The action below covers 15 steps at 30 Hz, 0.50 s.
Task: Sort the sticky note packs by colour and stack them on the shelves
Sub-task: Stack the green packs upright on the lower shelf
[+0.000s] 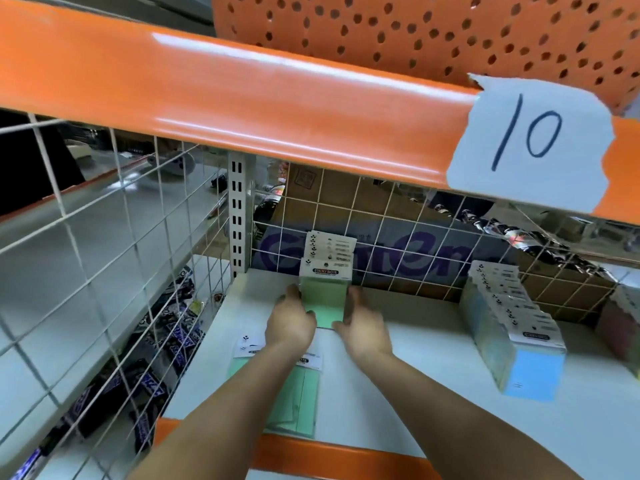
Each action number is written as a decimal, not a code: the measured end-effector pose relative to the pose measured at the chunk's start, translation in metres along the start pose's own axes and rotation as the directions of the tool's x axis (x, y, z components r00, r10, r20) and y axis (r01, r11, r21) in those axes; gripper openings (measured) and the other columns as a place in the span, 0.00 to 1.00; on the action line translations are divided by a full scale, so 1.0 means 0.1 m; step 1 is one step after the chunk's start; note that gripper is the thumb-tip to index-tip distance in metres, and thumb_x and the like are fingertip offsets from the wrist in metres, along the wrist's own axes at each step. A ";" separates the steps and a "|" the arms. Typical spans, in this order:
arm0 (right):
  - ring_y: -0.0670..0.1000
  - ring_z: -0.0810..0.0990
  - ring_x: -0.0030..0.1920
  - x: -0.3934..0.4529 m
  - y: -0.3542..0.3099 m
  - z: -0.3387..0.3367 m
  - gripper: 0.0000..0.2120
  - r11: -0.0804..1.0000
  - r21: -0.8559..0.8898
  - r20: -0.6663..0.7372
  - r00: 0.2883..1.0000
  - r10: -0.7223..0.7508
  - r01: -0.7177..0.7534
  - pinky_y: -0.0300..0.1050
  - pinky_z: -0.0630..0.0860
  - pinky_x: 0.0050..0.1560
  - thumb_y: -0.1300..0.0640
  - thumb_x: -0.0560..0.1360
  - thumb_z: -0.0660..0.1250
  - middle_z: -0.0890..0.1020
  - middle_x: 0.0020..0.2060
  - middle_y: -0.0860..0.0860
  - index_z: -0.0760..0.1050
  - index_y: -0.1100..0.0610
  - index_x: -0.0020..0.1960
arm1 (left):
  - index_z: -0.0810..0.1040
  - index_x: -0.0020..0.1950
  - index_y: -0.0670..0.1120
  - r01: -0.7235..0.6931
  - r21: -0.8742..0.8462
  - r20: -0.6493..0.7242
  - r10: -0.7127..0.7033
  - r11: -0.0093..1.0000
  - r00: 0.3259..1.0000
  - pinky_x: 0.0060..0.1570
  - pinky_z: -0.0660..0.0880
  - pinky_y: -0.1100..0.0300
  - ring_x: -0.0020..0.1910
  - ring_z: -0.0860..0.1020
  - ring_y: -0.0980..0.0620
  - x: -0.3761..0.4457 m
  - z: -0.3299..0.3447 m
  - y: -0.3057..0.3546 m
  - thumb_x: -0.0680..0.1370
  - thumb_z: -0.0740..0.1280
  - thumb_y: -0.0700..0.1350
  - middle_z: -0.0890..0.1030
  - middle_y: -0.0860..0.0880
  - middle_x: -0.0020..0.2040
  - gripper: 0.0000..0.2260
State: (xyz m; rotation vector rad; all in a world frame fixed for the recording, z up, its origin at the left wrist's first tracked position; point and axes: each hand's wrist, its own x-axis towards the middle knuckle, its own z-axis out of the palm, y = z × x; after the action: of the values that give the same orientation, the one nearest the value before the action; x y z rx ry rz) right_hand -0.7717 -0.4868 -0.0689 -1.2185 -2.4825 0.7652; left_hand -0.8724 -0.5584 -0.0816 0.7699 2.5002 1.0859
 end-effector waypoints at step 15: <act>0.57 0.80 0.54 0.11 0.04 0.15 0.22 0.993 -0.092 -0.061 0.995 0.075 -0.080 0.45 0.76 0.48 0.55 0.76 0.67 0.80 0.55 0.56 0.64 0.56 0.67 | 0.72 0.62 0.42 -0.061 0.223 -0.033 0.070 0.973 0.997 0.49 0.73 0.53 0.59 0.72 0.43 0.05 0.03 -0.10 0.78 0.62 0.45 0.71 0.43 0.59 0.14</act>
State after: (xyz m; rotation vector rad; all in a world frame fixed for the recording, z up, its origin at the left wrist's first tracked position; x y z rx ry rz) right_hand -0.7829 -0.4810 -0.0831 -1.3573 -2.4618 0.6286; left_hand -0.8784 -0.5590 -0.0915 0.9053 2.6795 0.8579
